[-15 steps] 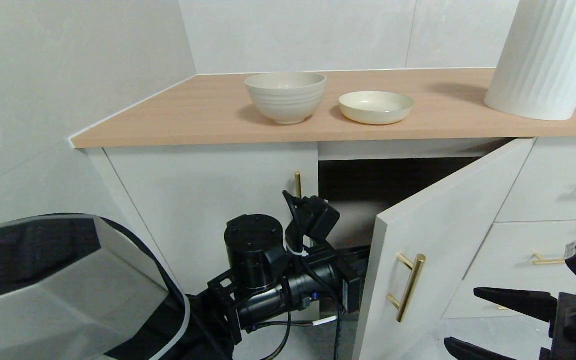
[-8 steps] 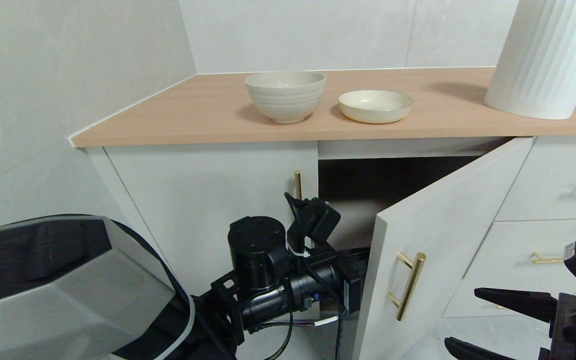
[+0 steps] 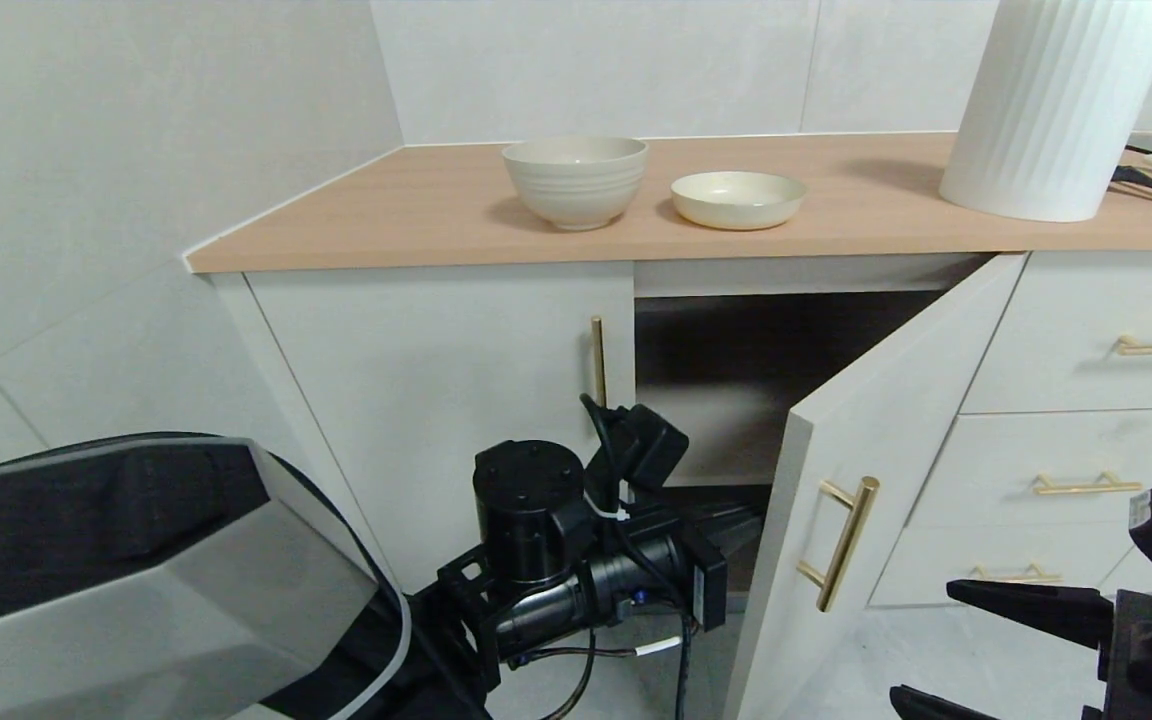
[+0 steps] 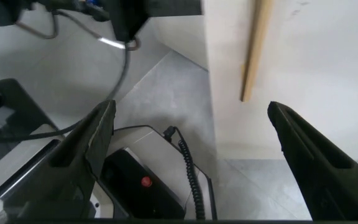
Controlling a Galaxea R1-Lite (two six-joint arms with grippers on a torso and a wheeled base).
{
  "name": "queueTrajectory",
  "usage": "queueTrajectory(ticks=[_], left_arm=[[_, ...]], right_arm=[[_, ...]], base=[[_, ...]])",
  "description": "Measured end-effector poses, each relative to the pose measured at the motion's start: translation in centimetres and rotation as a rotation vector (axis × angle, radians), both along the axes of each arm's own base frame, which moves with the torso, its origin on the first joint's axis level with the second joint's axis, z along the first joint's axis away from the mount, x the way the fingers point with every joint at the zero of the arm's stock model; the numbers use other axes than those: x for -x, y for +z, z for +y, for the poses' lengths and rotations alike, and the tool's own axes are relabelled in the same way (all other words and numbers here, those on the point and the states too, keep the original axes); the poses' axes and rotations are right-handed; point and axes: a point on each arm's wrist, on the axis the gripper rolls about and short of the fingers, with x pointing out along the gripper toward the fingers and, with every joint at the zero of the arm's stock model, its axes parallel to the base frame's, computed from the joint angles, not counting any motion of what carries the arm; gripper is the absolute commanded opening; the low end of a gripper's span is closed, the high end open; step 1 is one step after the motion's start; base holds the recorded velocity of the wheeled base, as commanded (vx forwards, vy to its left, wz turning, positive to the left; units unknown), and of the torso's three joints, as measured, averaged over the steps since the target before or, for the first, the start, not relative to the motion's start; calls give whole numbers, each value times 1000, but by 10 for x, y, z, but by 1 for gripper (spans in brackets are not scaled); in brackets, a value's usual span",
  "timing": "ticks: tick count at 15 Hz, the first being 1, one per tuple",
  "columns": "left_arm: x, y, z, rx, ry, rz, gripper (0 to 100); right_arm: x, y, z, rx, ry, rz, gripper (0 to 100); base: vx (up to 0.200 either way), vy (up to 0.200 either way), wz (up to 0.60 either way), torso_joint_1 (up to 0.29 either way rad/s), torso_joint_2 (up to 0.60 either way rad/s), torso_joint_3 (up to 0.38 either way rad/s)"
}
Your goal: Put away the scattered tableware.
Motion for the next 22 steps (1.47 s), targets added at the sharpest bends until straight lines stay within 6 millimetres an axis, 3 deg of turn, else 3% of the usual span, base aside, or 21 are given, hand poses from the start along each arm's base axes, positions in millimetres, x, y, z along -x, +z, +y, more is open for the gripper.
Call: queueTrajectory(ticks=[5, 8, 17, 22], left_arm=[[-8, -4, -12, 10, 25, -12, 0], [-6, -8, -17, 7, 14, -9, 0], [-23, -19, -39, 49, 121, -50, 0], [-18, -23, -49, 51, 98, -48, 0]], right_arm=[[0, -1, 0, 2, 5, 5, 100], [0, -1, 0, 4, 5, 6, 100], [1, -1, 1, 2, 17, 5, 100], [2, -1, 2, 1, 30, 6, 100]], base=[[0, 0, 0, 0, 0, 0], [-200, 0, 0, 7, 4, 1], [0, 0, 0, 0, 0, 0], [0, 0, 0, 0, 0, 0]])
